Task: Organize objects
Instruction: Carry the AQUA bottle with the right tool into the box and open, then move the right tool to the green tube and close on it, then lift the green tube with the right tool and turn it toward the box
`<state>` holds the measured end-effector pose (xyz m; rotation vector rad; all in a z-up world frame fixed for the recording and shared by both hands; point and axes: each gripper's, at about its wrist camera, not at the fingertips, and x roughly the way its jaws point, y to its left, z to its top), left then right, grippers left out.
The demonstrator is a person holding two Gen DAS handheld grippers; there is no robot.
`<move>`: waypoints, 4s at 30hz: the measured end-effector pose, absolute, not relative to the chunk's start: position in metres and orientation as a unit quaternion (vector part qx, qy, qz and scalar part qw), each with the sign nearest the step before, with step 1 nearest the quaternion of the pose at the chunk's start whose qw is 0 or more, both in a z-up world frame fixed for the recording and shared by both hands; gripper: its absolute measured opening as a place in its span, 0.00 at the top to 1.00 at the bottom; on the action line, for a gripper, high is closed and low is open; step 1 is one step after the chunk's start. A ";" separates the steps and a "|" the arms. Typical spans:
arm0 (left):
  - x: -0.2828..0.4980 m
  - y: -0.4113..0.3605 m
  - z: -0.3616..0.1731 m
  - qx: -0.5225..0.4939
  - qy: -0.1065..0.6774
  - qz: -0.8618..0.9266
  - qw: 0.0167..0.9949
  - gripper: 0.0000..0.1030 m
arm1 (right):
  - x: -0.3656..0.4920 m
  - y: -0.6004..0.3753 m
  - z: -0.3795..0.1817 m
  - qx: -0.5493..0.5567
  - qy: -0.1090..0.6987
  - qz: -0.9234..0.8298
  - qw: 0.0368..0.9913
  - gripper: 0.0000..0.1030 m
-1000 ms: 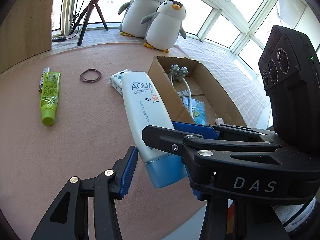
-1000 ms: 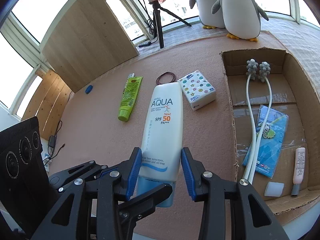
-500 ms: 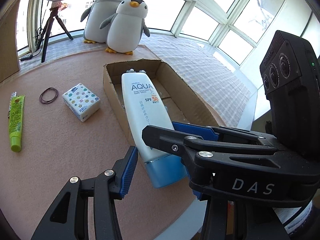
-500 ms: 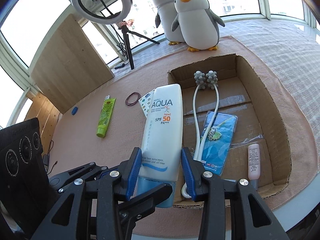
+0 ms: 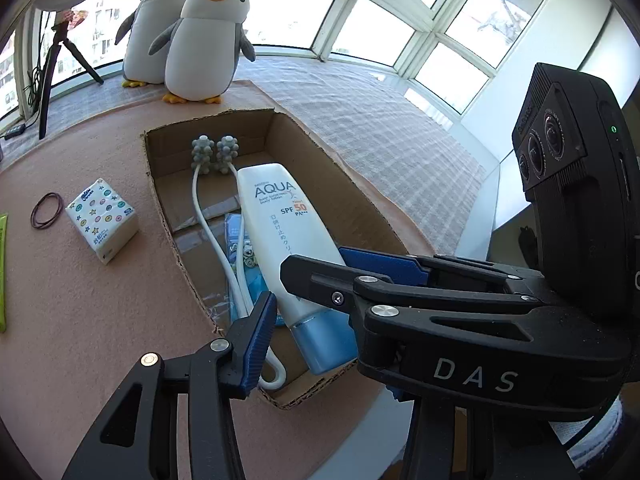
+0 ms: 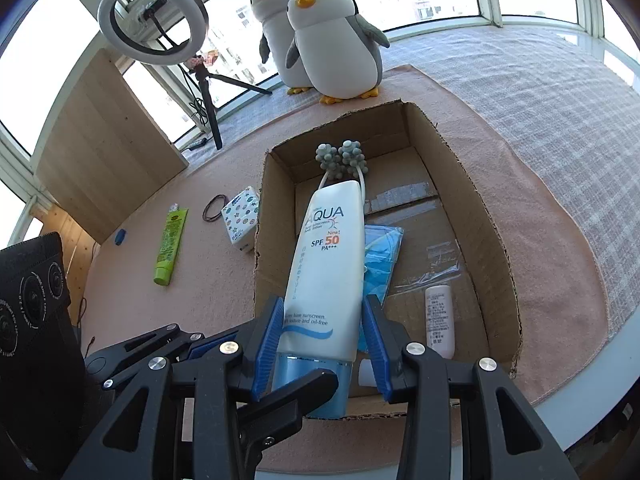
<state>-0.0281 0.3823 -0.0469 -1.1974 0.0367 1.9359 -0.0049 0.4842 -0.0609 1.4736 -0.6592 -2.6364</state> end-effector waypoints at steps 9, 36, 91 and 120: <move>-0.025 0.388 -0.048 -0.479 0.027 0.768 0.424 0.54 | -0.006 0.488 -0.061 0.471 -0.222 -0.853 0.019 0.63; -0.045 0.249 -0.054 -0.499 -0.038 0.805 0.319 0.53 | -0.035 0.388 -0.064 0.494 -0.184 -0.844 0.096 0.55; -0.155 0.062 -0.099 -0.520 -0.130 0.825 0.182 0.49 | -0.197 0.265 -0.112 0.576 -0.170 -0.780 0.177 0.55; -0.193 0.091 -0.135 -0.538 -0.145 0.796 0.236 0.59 | -0.205 0.226 -0.145 0.609 -0.184 -0.738 0.225 0.66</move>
